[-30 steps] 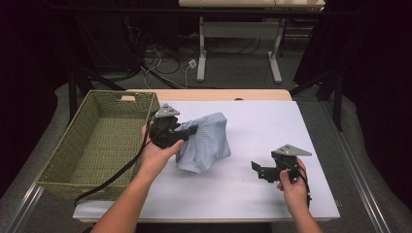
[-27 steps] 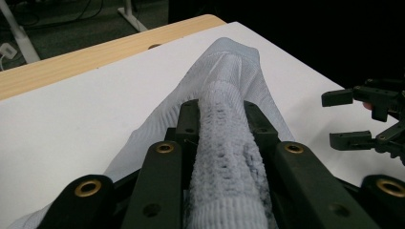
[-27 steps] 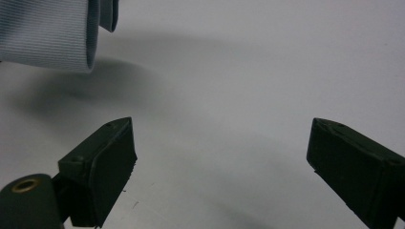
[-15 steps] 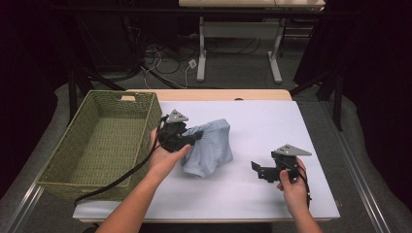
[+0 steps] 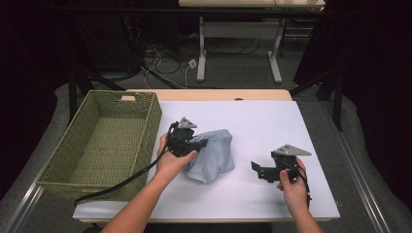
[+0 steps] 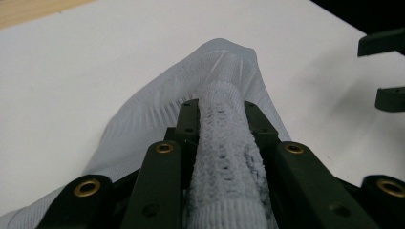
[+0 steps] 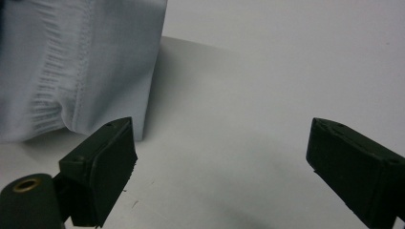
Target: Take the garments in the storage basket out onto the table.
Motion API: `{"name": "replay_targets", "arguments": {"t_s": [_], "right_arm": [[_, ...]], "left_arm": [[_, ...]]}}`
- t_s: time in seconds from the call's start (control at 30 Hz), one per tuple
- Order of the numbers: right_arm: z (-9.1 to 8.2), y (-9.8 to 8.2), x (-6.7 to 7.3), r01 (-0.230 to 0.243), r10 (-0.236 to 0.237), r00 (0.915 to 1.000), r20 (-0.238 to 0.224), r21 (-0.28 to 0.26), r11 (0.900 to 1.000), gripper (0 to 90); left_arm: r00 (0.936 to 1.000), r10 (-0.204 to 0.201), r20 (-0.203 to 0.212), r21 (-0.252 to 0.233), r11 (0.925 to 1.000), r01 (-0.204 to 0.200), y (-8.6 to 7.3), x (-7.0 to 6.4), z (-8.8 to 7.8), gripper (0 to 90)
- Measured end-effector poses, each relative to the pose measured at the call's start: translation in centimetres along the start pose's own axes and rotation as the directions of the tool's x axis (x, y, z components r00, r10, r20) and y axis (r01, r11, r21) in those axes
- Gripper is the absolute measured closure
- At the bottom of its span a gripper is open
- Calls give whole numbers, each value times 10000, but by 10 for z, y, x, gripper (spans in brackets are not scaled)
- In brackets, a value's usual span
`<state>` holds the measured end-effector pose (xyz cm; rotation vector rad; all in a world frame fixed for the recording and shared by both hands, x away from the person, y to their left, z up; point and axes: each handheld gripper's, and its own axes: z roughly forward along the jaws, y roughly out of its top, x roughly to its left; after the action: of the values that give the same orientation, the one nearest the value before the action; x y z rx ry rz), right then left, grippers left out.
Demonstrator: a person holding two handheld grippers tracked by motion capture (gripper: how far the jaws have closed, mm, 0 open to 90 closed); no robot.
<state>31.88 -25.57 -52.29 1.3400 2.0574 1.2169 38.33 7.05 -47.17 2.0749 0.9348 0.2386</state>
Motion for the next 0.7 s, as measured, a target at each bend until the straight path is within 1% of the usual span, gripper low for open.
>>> {"name": "replay_targets", "arguments": {"t_s": [0.03, 0.1, 0.13, 0.2, 0.27, 0.3, 0.43, 0.5, 0.6, 0.67, 0.7], "right_arm": [[0, 0, 0, -4, 4, 10000, 1, 5, 10000, 93], [0, 0, 1, -24, 24, 10000, -35, -23, 10000, 92], [0, 0, 1, 0, 0, 10000, -4, -13, 10000, 93], [0, 0, 0, 2, -2, 10000, 4, -5, 10000, 93], [0, 0, 0, -14, 14, 10000, 1, 4, 10000, 93], [0, 0, 0, -11, 11, 10000, 1, 5, 10000, 93], [1, 0, 0, 57, -57, 10000, -7, 27, 10000, 93], [1, 0, 1, 64, -64, 10000, 0, 37, 10000, 93], [1, 0, 0, 66, -66, 10000, -26, 26, 10000, 93], [2, 0, 0, 42, -42, 10000, -23, 20, 10000, 95], [2, 0, 0, 18, -18, 10000, -44, 8, 10000, 95]], "left_arm": [[10000, -67, 51, 45, 10000, 66, -1, -1, 3, 729], [9999, 46, 102, 211, 9998, -48, -3, -1, 6, 727], [9999, 44, 141, 204, 9998, -47, -3, -2, 8, 726], [9998, 93, 200, 242, 9997, -98, -4, -2, 9, 725], [9995, 252, 189, 294, 9992, -258, -4, -2, 10, 722], [9995, 210, 249, 327, 9992, -219, -4, -2, 11, 720], [9987, 300, 408, 449, 9985, -318, -5, -2, 13, 704], [9987, 304, 419, 496, 9982, -325, -6, -2, 13, 680], [9981, 446, 414, 529, 9975, -467, -5, -3, 11, 641], [9980, 434, 451, 460, 9979, -454, -4, -3, 9, 605], [9979, 492, 416, 389, 9980, -508, -3, -3, 7, 586]]}}
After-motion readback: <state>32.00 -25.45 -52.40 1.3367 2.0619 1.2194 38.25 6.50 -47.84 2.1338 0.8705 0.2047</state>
